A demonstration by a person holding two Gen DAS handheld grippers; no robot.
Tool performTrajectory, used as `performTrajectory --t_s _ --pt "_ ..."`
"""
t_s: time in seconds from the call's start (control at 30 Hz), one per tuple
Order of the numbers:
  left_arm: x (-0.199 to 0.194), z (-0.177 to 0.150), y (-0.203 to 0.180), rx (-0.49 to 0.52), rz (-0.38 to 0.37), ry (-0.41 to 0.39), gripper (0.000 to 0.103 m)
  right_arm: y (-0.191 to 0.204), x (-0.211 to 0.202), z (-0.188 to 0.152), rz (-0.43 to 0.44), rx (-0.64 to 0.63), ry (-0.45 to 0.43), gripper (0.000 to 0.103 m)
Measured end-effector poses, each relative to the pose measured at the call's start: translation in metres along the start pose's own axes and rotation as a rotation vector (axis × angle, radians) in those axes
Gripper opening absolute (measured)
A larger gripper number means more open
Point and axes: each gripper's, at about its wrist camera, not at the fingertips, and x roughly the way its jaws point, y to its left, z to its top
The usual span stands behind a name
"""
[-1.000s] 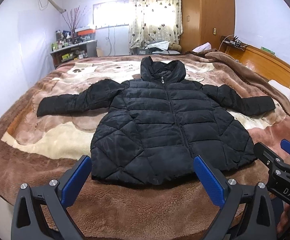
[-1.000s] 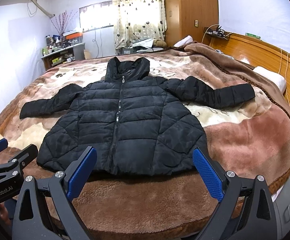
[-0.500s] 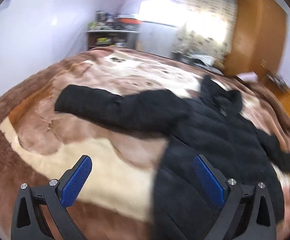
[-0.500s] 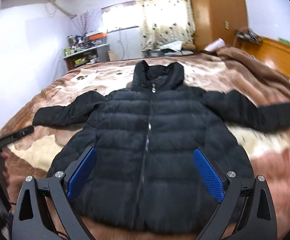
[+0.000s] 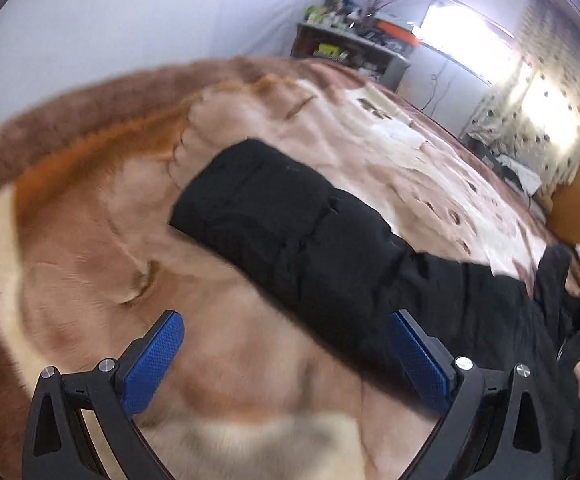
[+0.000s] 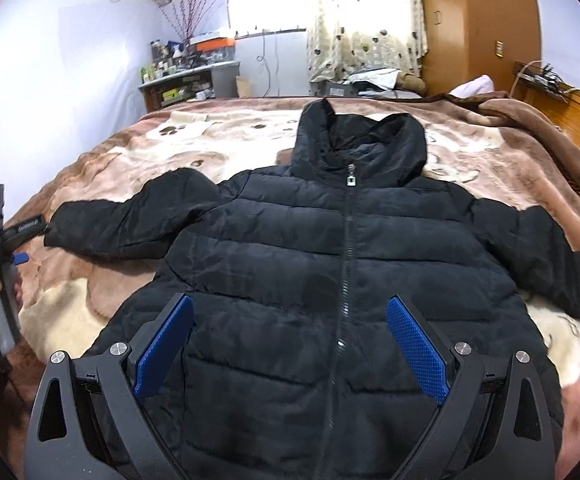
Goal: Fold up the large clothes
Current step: 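Reach the left tool to the sleeve nearest it and grasp the cuff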
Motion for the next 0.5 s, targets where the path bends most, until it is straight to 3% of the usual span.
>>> performTrajectory --t_s 0.1,0.3,0.4,0.5 --pt "0.03 0.011 0.013 -0.088 -0.017 0.066 0.102 0.004 0.012 0.002 0.013 -0.009 0.014 0.097" --pt "0.064 0.025 0.022 -0.168 -0.001 0.075 0.099 0.007 0.032 -0.001 0.019 -0.012 0.053 0.097" --pt "0.075 0.032 0.018 -0.169 0.031 0.071 0.088 0.007 0.038 -0.001 0.015 -0.014 0.064 0.097" --pt "0.078 0.038 0.007 -0.144 0.041 0.062 0.063 0.005 0.04 -0.001 0.021 -0.001 0.065 0.097"
